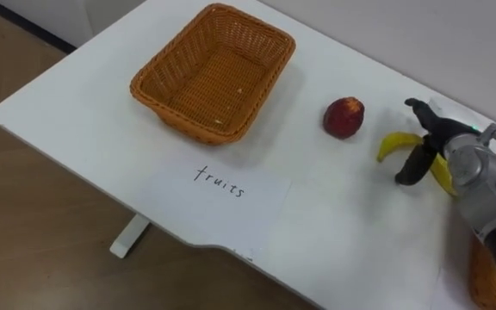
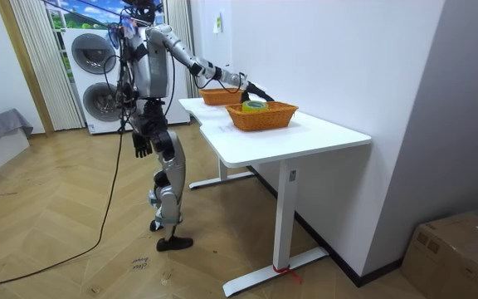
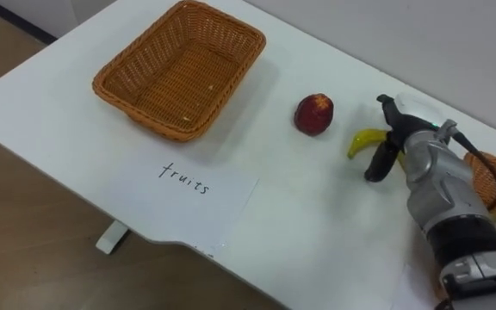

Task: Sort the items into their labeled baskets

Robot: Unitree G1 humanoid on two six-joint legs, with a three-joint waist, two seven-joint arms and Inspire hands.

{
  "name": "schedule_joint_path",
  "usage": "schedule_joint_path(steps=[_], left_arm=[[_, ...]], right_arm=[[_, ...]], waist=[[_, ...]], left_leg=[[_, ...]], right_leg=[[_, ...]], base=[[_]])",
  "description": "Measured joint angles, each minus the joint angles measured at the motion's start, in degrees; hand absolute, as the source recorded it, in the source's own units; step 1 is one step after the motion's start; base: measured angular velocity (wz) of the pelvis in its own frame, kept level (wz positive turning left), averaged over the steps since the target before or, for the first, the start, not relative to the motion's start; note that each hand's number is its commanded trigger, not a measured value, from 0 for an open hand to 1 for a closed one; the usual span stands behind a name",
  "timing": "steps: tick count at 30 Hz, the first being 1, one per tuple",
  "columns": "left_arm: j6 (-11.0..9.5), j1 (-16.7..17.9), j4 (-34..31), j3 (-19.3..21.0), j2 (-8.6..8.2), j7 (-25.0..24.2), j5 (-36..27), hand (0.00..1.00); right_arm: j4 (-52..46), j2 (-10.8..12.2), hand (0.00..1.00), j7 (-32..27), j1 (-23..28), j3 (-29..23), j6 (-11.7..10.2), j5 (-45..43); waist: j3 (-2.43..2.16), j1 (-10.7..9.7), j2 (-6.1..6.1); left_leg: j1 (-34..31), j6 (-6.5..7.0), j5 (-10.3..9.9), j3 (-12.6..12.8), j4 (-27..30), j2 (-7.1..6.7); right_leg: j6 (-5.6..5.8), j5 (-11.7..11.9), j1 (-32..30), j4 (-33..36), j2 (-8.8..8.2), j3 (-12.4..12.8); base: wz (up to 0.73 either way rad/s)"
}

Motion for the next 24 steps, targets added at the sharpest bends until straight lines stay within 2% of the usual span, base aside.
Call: schedule_joint_path(steps=[4,10,15,18,23,24], left_arm=[[0.01,-0.73,0.01,-1.04,-0.01,-0.57,-0.07,0.0],[0.13,-1.61,-0.04,-1.01,0.21,-0.47,0.01,0.0],[0.35,-2.71,0.71,-1.02,0.58,-0.86,0.45,0.0],[0.39,-4.17,2.3,-1.03,1.11,-1.54,0.06,0.0],[0.4,-5.04,4.13,-1.07,1.17,-1.68,0.03,0.0],[0.43,-5.25,4.35,-1.08,1.17,-1.68,0.03,0.0]], right_arm=[[3.34,-0.57,0.0,1.48,-1.74,1.63,0.01,2.87],[3.65,-1.73,0.0,4.47,-1.73,4.14,-0.02,5.25],[5.83,-2.68,0.0,7.71,-2.0,4.14,-0.01,9.76],[8.56,-3.96,0.0,10.99,-2.32,4.16,0.02,12.95],[9.8,-3.99,0.0,12.48,-2.31,4.23,0.03,13.26],[9.9,-4.0,0.49,12.49,-2.31,4.23,0.06,13.26]], waist=[[-0.05,0.5,-0.04],[-0.1,1.47,-0.02],[-0.16,1.94,-0.12],[-0.23,3.08,-0.22],[-0.2,3.61,-0.23],[-0.18,3.74,-0.25]], left_leg=[[0.08,0.01,0.0,0.01,0.33,0.08],[-0.37,-0.02,0.02,-0.25,0.63,0.07],[-0.47,-0.09,0.35,-0.84,0.64,0.09],[-0.47,-0.2,0.52,-1.06,0.56,0.1],[-0.48,-0.34,0.69,-1.33,0.51,0.09],[-0.48,-0.35,0.7,-1.33,0.51,0.1]], right_leg=[[-0.07,0.16,0.08,0.01,0.03,0.06],[-0.13,0.31,0.13,-0.01,0.03,-0.18],[-0.2,0.58,0.14,-0.13,-0.07,-1.07],[-0.35,1.0,0.42,-0.9,0.06,-1.54],[-0.46,1.16,0.47,-0.9,0.09,-1.73],[-0.48,1.18,0.46,-0.9,0.09,-1.75]], base=[[0.0],[0.01],[0.06],[0.0],[0.01],[0.0]])
